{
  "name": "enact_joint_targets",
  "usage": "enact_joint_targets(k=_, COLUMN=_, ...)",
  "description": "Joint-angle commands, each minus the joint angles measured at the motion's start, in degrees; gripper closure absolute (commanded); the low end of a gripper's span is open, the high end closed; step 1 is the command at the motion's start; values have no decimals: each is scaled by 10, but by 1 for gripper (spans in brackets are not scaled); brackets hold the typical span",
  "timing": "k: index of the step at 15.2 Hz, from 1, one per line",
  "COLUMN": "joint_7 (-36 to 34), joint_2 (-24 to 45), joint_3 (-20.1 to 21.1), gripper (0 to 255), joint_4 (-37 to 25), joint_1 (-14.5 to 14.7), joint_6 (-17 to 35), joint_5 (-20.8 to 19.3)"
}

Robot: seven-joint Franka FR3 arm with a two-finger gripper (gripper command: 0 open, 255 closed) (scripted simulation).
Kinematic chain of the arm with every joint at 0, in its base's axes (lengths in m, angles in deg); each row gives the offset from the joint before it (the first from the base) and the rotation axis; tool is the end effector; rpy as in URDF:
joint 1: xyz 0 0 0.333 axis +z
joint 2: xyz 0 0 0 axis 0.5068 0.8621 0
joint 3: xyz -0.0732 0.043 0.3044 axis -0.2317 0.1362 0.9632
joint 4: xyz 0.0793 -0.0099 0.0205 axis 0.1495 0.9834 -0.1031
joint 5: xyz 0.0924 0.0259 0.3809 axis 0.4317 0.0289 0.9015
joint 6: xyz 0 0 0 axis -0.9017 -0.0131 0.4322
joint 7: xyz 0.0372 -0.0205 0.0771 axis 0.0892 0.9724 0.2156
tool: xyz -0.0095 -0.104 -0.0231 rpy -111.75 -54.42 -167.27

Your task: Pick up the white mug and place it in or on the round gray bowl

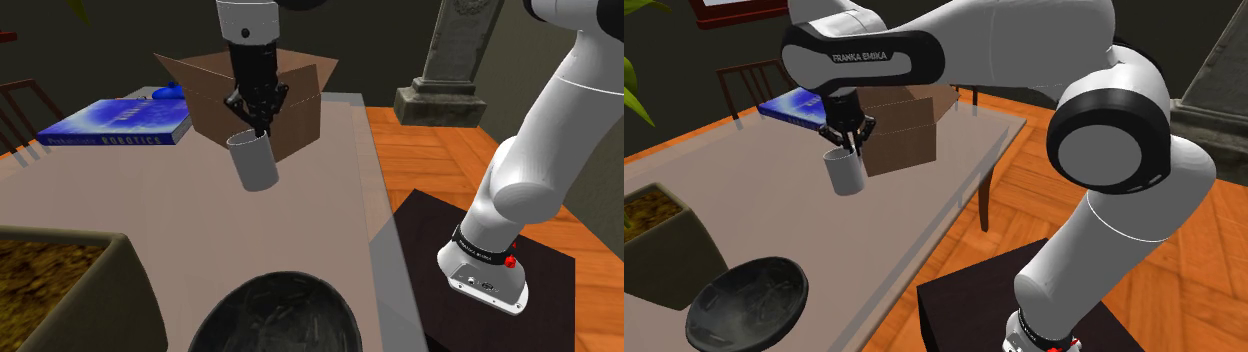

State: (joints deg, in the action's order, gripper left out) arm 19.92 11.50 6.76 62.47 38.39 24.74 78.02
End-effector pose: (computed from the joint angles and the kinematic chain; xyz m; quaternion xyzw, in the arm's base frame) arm 0.4299 0.3350 0.5744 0.9994 -0.0227 0.0244 0.0128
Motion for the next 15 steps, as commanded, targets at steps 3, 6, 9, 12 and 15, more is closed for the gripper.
enact_joint_targets(k=3, joint_7=0, joint_2=2, joint_3=0, gripper=255, joint_4=-32, joint_1=0, joint_6=-31, joint_5=-1)
enact_joint_targets(k=6, joint_7=0, joint_2=7, joint_3=1, gripper=255, joint_4=-60, joint_1=0, joint_6=-55, joint_5=-3)
enact_joint_targets(k=9, joint_7=-2, joint_2=13, joint_3=2, gripper=255, joint_4=-90, joint_1=1, joint_6=-79, joint_5=-6)
enact_joint_targets(k=12, joint_7=-4, joint_2=21, joint_3=4, gripper=255, joint_4=-122, joint_1=2, joint_6=-104, joint_5=-10)
enact_joint_targets(k=15, joint_7=-6, joint_2=31, joint_3=6, gripper=255, joint_4=-156, joint_1=3, joint_6=-130, joint_5=-15)
